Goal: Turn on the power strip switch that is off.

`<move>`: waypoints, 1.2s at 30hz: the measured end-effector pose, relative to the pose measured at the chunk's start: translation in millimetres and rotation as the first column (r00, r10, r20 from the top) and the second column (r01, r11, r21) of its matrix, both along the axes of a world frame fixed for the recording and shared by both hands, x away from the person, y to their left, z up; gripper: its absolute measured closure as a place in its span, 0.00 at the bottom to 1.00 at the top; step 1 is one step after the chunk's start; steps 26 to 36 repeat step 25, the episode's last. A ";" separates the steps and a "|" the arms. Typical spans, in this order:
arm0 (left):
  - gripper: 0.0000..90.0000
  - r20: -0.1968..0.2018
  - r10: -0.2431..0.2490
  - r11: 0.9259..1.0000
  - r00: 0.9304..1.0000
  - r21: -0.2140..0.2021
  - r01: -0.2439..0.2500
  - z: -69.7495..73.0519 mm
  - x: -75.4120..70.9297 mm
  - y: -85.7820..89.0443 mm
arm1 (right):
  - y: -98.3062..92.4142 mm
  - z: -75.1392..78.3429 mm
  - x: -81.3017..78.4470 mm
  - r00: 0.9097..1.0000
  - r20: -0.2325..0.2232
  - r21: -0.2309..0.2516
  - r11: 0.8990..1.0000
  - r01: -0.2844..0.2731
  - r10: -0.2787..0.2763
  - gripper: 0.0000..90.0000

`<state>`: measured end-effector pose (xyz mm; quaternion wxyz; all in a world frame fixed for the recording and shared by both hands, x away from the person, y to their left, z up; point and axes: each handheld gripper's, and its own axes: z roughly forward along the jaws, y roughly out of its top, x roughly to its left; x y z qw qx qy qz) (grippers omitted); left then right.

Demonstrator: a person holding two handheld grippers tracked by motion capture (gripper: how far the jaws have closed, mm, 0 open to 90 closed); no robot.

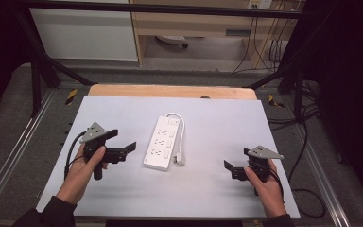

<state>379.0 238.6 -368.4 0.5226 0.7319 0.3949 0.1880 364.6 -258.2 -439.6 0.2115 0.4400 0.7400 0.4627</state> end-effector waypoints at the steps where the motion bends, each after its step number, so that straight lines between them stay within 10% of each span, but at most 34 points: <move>1: 0.09 0.004 0.009 1.000 1.000 -0.001 -0.009 0.3 -1.6 3.7 | -0.4 0.0 -0.1 1.000 0.002 -0.002 1.000 0.002 -0.002 0.02; 10: 0.09 -0.005 0.041 0.999 0.999 0.012 -0.041 -11.6 -18.9 32.2 | -3.0 -0.2 -1.6 1.000 0.000 0.001 1.000 0.011 -0.011 0.02; 23: 0.10 -0.086 0.092 0.994 0.992 0.075 -0.085 -74.0 -45.0 58.6 | -6.8 -12.8 3.2 0.993 -0.082 -0.100 0.992 0.075 -0.084 0.03; 36: 0.11 -0.066 0.101 0.991 0.993 0.090 -0.095 -71.7 -46.9 58.1 | -6.2 -16.6 5.4 0.990 -0.105 -0.122 0.989 0.085 -0.098 0.03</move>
